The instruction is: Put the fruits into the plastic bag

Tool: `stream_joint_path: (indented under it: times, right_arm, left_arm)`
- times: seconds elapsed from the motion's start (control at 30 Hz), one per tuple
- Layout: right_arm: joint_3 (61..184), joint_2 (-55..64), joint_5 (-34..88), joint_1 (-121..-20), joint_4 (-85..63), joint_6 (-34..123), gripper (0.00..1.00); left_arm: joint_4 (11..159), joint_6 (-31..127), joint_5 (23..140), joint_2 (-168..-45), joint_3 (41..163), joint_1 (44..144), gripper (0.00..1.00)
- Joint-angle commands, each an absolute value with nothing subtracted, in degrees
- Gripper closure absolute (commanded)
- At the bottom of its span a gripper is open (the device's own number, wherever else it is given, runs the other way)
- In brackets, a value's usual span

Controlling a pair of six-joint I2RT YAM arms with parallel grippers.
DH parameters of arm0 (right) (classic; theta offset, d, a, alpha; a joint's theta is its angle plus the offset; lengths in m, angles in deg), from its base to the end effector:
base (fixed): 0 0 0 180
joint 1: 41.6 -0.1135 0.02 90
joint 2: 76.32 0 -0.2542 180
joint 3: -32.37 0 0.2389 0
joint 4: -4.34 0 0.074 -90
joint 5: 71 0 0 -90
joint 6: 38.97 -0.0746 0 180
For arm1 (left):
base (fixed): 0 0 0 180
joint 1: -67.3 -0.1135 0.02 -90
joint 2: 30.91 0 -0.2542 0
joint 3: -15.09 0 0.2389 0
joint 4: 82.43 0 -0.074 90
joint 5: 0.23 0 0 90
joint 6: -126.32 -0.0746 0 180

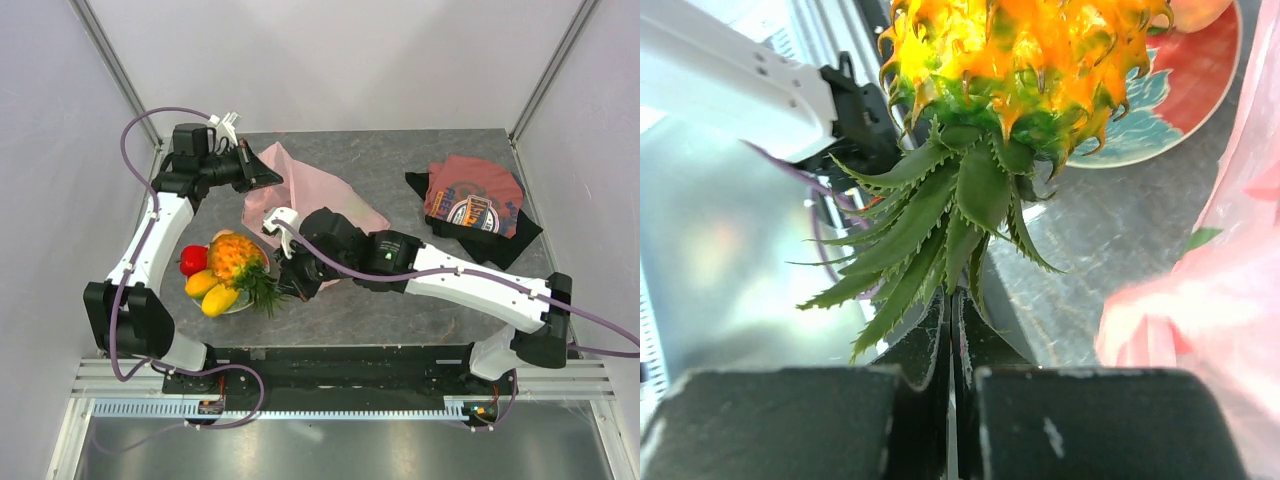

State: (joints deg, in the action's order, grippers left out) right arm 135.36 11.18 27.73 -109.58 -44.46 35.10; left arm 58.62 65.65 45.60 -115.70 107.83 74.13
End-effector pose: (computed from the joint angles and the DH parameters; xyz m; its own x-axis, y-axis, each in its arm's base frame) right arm 0.1255 0.3404 0.3501 -0.4625 -0.4201 -0.7807 -0.8703 0.3830 0.3095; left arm 0.3342 -0.0924 0.3340 -0.7781 -0.2607 -0.5715 0.3409 0.5890 -0.7327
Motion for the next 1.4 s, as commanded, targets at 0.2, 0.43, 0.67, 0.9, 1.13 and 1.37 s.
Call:
stream_joint_path:
  times: [0.2,0.43,0.67,0.9,1.13,1.37]
  right_arm:
    - [131.82,7.35,29.19,-102.17,-42.63,24.41,1.0]
    - [129.89,5.86,31.22,-95.3,-42.54,19.74,1.0]
    - [128.31,3.75,25.61,-91.08,-46.75,17.28,1.0]
    - [127.77,3.57,20.5,-86.69,-47.55,14.99,1.0]
    - [129.36,7.69,19.35,-85.89,-43.26,11.39,1.0]
    - [130.15,12.44,28.05,-86.77,-37.8,6.55,1.0]
  left_arm:
    - [58.86,62.25,42.48,-114.84,111.02,73.89,0.99]
    - [58.42,60.93,42.3,-113.88,110.58,73.89,0.98]
    - [58.24,59.97,41.08,-113.0,109.88,73.89,0.98]
    - [58.68,60.4,38.27,-110.63,106.81,74.24,0.98]
    - [61.4,65.4,37.91,-105.71,101.98,77.57,0.98]
    - [67.82,70.25,38.26,-103.5,97.14,79.43,0.98]
